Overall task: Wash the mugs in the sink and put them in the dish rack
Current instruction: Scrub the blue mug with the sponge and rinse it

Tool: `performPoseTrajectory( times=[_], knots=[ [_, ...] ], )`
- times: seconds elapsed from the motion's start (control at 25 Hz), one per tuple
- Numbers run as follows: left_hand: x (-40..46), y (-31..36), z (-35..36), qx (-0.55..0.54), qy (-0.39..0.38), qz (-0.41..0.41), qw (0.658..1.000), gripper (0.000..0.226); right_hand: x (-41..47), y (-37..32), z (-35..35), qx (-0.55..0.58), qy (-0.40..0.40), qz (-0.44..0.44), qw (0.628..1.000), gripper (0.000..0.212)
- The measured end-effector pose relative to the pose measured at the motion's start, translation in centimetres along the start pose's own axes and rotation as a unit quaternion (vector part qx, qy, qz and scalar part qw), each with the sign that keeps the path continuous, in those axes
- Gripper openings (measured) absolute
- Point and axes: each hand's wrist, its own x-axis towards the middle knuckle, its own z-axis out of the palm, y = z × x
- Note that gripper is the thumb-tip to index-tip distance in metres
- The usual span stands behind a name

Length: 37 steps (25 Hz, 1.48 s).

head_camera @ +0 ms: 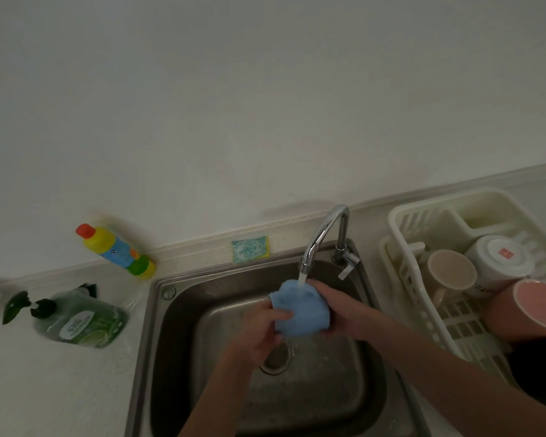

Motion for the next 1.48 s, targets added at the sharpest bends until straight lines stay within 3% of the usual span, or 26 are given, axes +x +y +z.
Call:
performPoseTrajectory(
  times=[0.08, 0.12, 0.24, 0.28, 0.4, 0.44, 0.56, 0.72, 0.84, 0.92, 1.0, 1.12, 1.24, 1.32, 1.48],
  knots=[
    [0.4, 0.4, -0.6, -0.014, -0.013, -0.005, 1.000, 0.044, 1.8, -1.7, -0.6, -0.007, 0.014, -0.017, 1.000, 0.036],
    [0.5, 0.6, -0.7, -0.020, -0.015, -0.004, 1.000, 0.044, 1.5, -2.0, -1.3, 0.022, -0.053, -0.035, 0.998, 0.042],
    [0.7, -0.1, -0.7, -0.012, 0.033, -0.009, 0.999, 0.055, 0.8, -2.1, -2.1, 0.112, -0.100, 0.057, 0.987, 0.061],
    [1.0, -0.5, -0.7, -0.002, 0.038, -0.004, 0.999, 0.054, 0.7, -2.3, -2.0, 0.107, -0.092, 0.061, 0.988, 0.060],
    [0.2, 0.3, -0.2, -0.017, 0.021, 0.011, 1.000, 0.050, 1.1, -2.1, -1.6, 0.044, -0.039, -0.052, 0.997, 0.036],
    [0.1, 0.4, -0.2, -0.021, 0.014, 0.017, 1.000, 0.052, 0.8, -2.3, -1.7, 0.054, -0.056, -0.057, 0.995, 0.036],
    [-0.1, 0.3, 0.2, -0.008, 0.015, 0.022, 1.000, 0.039, 0.9, -2.0, -1.4, 0.098, -0.070, 0.024, 0.992, 0.058],
    [-0.3, 0.6, 0.9, -0.027, 0.005, 0.038, 0.999, 0.042, 1.1, -1.9, -2.0, 0.105, -0.081, -0.023, 0.991, 0.046],
    [-0.3, 0.1, 1.0, -0.006, 0.023, 0.042, 0.999, 0.039, 0.2, -2.3, -1.8, 0.140, -0.104, 0.013, 0.985, 0.061],
    [-0.4, -0.1, 1.2, -0.018, 0.033, 0.029, 0.999, 0.035, 0.6, -2.1, -1.7, 0.115, -0.057, -0.030, 0.991, 0.065],
    [-0.2, 0.1, 1.0, -0.021, 0.046, 0.032, 0.998, 0.046, 1.0, -2.0, -1.6, 0.102, -0.059, -0.063, 0.991, 0.058],
    [-0.2, -0.4, 0.9, 0.014, 0.058, 0.045, 0.997, 0.050, 0.9, -2.4, -1.3, 0.165, -0.073, 0.032, 0.983, 0.049],
    [-0.3, -0.4, 1.1, -0.027, 0.072, 0.031, 0.997, 0.041, 1.2, -2.3, -1.2, 0.125, -0.052, -0.011, 0.991, 0.041],
    [-0.1, -0.2, 0.9, -0.051, 0.060, 0.033, 0.996, 0.043, 1.0, -2.0, -1.4, 0.136, -0.060, -0.023, 0.989, 0.052],
    [-0.4, -0.6, 0.4, 0.010, 0.053, 0.039, 0.998, 0.048, 0.5, -1.4, -0.9, 0.200, -0.076, 0.064, 0.975, 0.060]
  ],
)
